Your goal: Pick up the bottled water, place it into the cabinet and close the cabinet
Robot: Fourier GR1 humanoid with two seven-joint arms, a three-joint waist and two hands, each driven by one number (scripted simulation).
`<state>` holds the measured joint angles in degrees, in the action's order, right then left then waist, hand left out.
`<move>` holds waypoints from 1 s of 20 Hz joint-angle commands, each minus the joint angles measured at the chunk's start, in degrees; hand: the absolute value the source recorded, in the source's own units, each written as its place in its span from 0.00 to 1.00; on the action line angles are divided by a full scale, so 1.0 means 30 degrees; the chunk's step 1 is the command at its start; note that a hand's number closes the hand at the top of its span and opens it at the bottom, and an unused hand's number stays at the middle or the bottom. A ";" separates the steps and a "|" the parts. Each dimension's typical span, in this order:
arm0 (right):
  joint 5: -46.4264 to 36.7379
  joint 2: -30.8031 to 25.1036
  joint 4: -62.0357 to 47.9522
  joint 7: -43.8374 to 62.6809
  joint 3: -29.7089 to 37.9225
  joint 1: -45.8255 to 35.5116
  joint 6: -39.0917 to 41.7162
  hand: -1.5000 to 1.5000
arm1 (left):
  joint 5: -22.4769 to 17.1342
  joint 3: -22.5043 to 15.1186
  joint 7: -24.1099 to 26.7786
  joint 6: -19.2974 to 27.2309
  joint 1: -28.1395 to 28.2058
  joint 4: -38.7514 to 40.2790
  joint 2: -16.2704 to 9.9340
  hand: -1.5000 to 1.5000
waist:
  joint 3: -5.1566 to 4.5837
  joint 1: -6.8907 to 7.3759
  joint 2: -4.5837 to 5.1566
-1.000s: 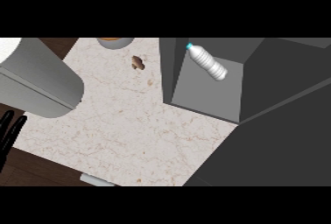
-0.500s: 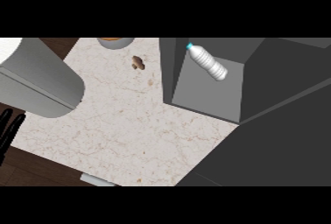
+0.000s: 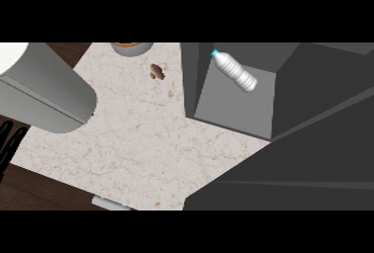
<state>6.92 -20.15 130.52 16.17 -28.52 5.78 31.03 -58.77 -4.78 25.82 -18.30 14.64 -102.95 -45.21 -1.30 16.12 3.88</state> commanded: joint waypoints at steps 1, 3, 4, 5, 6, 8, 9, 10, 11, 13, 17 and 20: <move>-0.0072 0.1672 -0.2410 0.2054 0.0088 -0.2179 -0.1466 1.00 | -0.0011 -0.0016 0.0014 0.0008 -0.0043 0.0298 0.0136 0.00 | 0.0059 -0.0161 -0.0025; 0.0147 0.2411 -0.3583 0.2522 0.0304 -0.3505 -0.1717 1.00 | -0.0060 -0.0006 0.0006 -0.0008 -0.0200 0.0337 0.0179 0.00 | 0.0101 -0.0172 -0.0059; 0.0261 0.2781 -0.4078 0.2814 0.0559 -0.4111 -0.1959 1.00 | -0.0124 0.0044 -0.0043 -0.0209 -0.0109 0.0306 0.0046 0.00 | 0.0110 -0.0038 -0.0116; 0.0272 0.3100 -0.4702 0.2995 0.0651 -0.4762 -0.2029 1.00 | -0.0170 -0.0035 -0.0086 -0.0138 -0.0174 0.0260 0.0126 0.00 | 0.0131 -0.0003 -0.0072; 0.0306 0.3562 -0.5156 0.3240 0.0612 -0.5336 -0.2218 1.00 | -0.0047 -0.0037 -0.0039 -0.0228 -0.0100 0.0498 0.0123 0.00 | 0.0116 -0.0041 -0.0114; -0.0008 0.4305 -0.6198 0.3626 0.1472 -0.6518 -0.2997 1.00 | -0.0266 -0.0050 -0.0190 -0.0213 0.0188 0.0550 0.0116 0.00 | 0.0192 -0.0461 -0.0344; -0.0114 0.4794 -0.6579 0.3742 0.1821 -0.7047 -0.3486 1.00 | -0.0271 0.0128 0.0100 -0.0390 0.0187 0.0922 0.0255 0.00 | 0.0147 -0.0510 -0.0354; -0.0516 0.5189 -0.7134 0.3608 0.2504 -0.7919 -0.4017 1.00 | -0.0210 0.0140 0.0015 -0.0298 0.0183 0.0885 0.0171 0.00 | 0.0198 -0.0530 -0.0344; -0.0833 0.5660 -0.7833 0.3847 0.2612 -0.8691 -0.4477 1.00 | -0.0398 0.0105 -0.0115 -0.0155 -0.0116 0.0898 0.0247 0.00 | 0.0207 -0.0768 -0.0276; -0.1286 0.6563 -0.9389 0.4381 0.3471 -1.0165 -0.5719 1.00 | -0.0340 0.0348 0.0107 -0.0423 0.0189 0.1006 0.0169 0.00 | 0.0230 -0.0733 -0.0445; -0.1698 0.6672 -1.2333 0.4408 0.4606 -1.3486 -0.8316 1.00 | -0.0391 0.0310 0.0265 -0.0407 0.0279 0.1259 0.0513 0.00 | 0.0285 -0.1061 -0.0488; -0.1523 0.6696 -1.4829 0.4269 0.5381 -1.5989 -0.9818 1.00 | -0.0290 0.0343 0.0200 -0.0642 0.0276 0.1372 0.0370 0.00 | 0.0316 -0.1086 -0.0450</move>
<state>2.71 -1.05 94.40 29.00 -15.32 -33.36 7.42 -59.87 -3.90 26.11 -19.58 15.17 -99.53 -44.28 -0.43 13.17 2.61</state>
